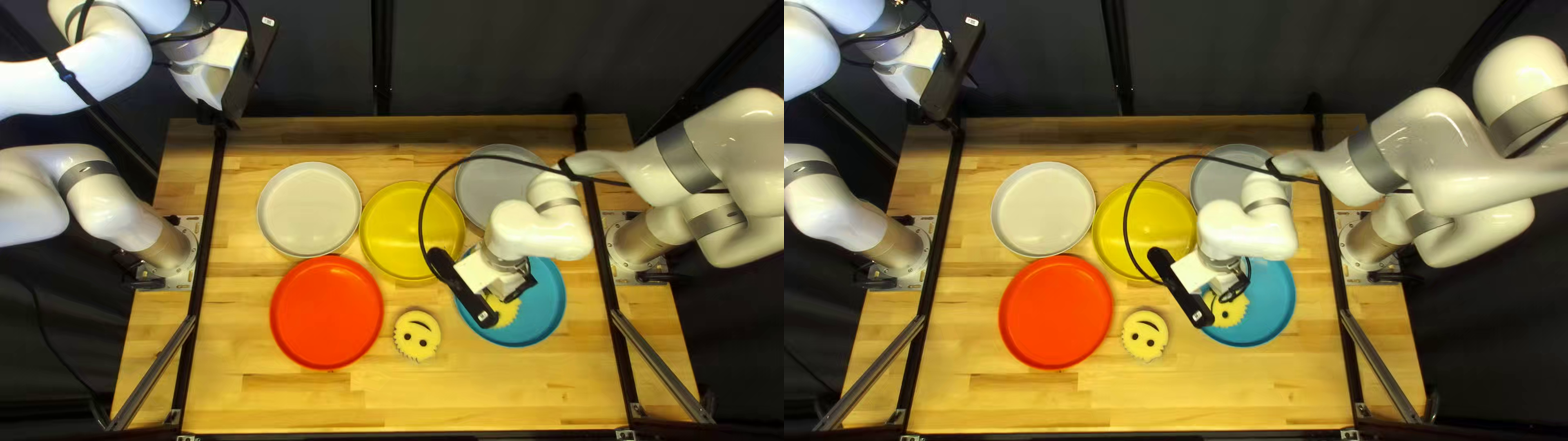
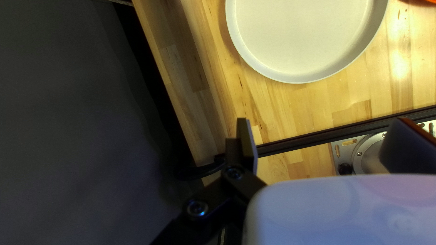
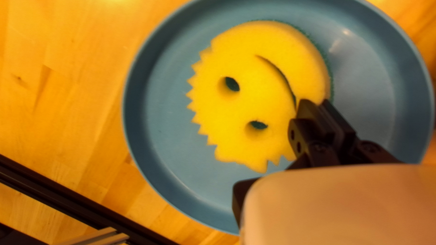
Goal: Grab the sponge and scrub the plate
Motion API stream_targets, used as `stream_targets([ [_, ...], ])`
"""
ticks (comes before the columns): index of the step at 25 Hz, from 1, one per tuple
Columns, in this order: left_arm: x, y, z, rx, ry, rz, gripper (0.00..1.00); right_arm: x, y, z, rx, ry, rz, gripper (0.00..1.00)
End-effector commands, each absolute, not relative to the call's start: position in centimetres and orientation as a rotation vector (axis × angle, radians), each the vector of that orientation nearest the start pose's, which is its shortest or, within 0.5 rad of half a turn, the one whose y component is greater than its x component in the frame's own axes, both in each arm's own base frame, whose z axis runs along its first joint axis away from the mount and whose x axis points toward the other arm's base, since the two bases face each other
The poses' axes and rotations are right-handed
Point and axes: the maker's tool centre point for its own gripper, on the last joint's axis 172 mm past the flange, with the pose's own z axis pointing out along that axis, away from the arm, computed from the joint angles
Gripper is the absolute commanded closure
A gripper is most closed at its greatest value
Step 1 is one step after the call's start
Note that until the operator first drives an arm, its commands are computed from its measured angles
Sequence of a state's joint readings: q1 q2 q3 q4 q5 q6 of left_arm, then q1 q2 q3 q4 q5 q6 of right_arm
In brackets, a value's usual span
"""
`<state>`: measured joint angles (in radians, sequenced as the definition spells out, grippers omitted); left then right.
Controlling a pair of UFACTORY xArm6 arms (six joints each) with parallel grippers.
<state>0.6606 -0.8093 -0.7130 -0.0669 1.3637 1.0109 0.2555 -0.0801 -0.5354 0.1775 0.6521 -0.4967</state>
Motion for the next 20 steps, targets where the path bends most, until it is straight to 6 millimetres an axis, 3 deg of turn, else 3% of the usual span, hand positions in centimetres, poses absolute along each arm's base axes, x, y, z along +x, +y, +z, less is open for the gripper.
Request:
stream_targets([
  [1, 24.3, 16.8, 31.0, -3.015, 0.52, -0.239, 0.0, 34.1, 8.6, 4.9, -2.902, -0.93, 0.024, 1.0],
  [8, 24.3, 16.8, 31.0, -3.015, 0.52, -0.239, 0.0, 34.0, 3.7, 5.2, -2.924, -0.919, 0.023, 1.0],
  [12, 24.3, 16.8, 31.0, -3.015, 0.52, -0.239, 0.0, 34.2, 2.5, 5.2, -2.933, -0.899, 0.026, 1.0],
  [16, 24.3, 16.8, 31.0, -3.015, 0.52, -0.239, 0.0, 33.9, 3.3, 5.2, -2.938, -0.892, 0.029, 1.0],
  [20, 24.3, 16.8, 31.0, -3.015, 0.52, -0.239, 0.0, 33.5, 6.7, 5.0, -2.938, -0.907, 0.027, 1.0],
])
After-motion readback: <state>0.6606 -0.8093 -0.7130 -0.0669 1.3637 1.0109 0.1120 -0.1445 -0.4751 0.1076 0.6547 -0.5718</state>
